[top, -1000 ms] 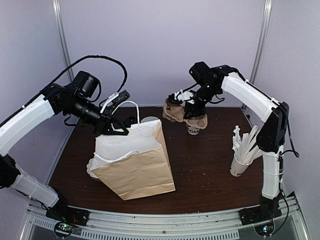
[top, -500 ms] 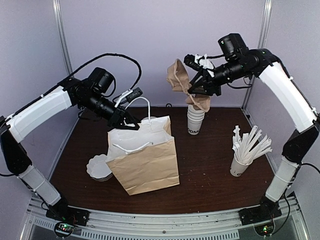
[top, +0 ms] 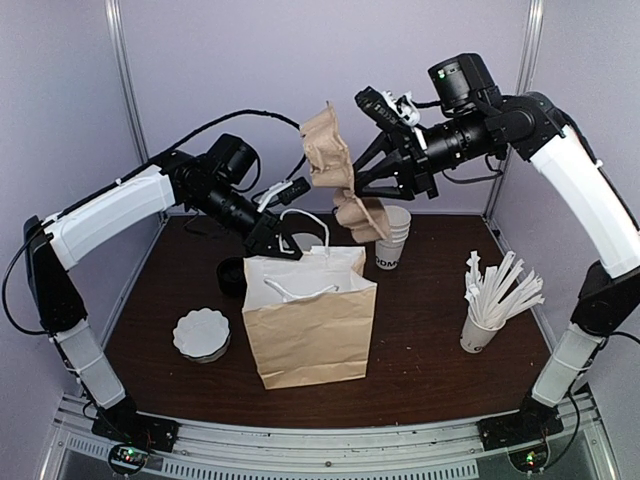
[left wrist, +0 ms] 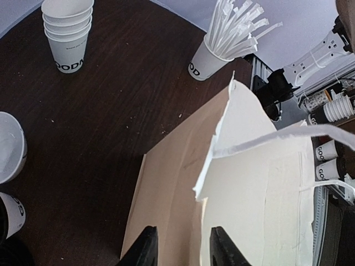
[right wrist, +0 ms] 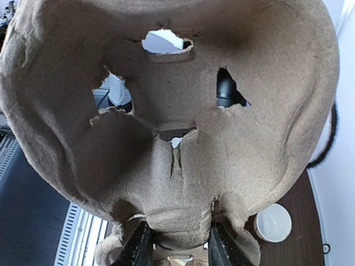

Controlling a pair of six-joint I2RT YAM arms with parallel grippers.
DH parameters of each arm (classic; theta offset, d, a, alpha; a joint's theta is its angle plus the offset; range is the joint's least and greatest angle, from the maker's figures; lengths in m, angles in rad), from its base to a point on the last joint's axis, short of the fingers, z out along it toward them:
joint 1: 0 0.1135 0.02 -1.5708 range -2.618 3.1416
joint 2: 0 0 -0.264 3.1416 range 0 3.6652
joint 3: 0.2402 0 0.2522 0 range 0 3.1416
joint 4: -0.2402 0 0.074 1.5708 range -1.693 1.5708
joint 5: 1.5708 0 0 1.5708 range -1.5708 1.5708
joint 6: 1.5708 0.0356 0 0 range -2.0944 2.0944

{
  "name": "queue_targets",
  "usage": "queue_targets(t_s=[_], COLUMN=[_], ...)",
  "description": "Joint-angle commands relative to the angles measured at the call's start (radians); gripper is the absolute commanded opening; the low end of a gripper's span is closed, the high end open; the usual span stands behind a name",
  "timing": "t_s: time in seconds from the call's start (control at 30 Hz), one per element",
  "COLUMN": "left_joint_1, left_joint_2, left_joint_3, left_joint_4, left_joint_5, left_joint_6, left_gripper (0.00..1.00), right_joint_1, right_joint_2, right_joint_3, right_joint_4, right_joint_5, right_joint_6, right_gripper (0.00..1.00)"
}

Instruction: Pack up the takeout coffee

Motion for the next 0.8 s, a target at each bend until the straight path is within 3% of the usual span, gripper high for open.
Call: queue_targets(t_s=[0.0,0.23,0.77], left_joint_1=[-0.003,-0.003,-0.003], left_joint_2=[-0.034,-0.061,-0.051], left_joint_3=[0.030,0.002,-0.001], left_joint_4=[-0.016,-0.024,-0.025], left_joint_5=[-0.015,-0.006,0.003], left_joint_6=[-0.005,-0.005,0.018], left_gripper=[0.35,0.35,0.33], right_joint_1=[0.091,0.182,0.186], right_joint_2=[0.047,0.132,0.228], right_joint_3=[0.061,0.086,0.063], right_joint_4=[0.000,0.032,0.078], right_joint_5=[-0.030,0.008,0.052], right_joint_6=[0.029,0.038,-0.023], right_gripper=[0.32,0.32,0.32])
